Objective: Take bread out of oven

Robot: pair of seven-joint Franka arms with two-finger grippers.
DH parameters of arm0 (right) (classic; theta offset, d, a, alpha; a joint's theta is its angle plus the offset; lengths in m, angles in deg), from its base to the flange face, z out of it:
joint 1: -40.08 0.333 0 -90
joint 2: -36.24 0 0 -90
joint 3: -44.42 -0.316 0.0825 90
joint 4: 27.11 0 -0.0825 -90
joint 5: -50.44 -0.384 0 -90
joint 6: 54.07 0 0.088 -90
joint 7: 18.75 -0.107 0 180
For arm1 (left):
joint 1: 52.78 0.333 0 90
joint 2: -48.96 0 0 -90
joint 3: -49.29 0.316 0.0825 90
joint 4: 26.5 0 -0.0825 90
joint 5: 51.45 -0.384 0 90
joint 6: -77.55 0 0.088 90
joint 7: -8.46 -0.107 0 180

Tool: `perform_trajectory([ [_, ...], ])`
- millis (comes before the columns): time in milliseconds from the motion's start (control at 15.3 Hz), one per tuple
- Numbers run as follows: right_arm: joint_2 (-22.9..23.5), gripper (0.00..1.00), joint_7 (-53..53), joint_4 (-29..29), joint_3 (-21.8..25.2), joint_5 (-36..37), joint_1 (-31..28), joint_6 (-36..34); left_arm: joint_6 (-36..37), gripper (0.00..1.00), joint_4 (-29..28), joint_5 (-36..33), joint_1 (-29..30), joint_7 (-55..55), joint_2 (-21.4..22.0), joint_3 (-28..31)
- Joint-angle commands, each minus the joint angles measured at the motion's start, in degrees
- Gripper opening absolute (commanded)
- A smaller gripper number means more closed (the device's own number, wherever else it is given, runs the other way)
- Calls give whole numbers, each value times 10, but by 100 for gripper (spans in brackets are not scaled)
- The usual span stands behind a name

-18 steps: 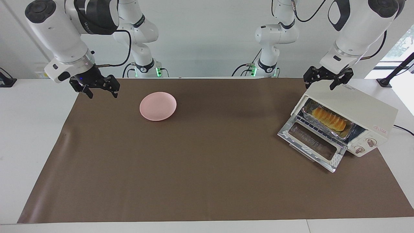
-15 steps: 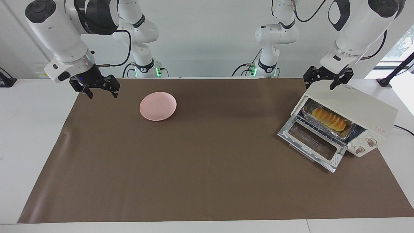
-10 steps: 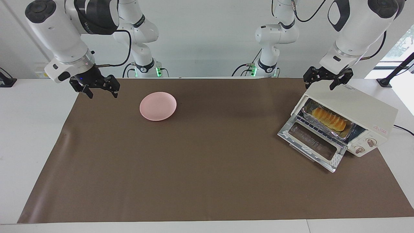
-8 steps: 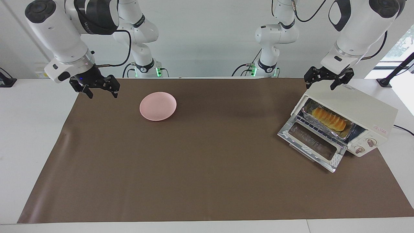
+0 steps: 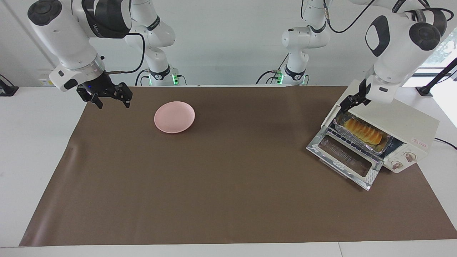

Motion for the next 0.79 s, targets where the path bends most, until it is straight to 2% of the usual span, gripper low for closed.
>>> perform_trajectory([
  [0, -10, 100, 13, 8, -5, 8, -6, -5, -54, 100, 23, -43, -22, 152, -62, -1],
  [131, -10, 100, 13, 8, -5, 8, -6, -5, -83, 100, 12, -70, -25, 175, -74, -1],
  [327, -10, 100, 13, 8, -5, 8, -6, -5, -93, 100, 6, -158, -40, 232, -109, -1],
  [720, -10, 100, 13, 8, -5, 8, -6, -5, -164, 100, -55, -172, -32, 255, -103, 0],
])
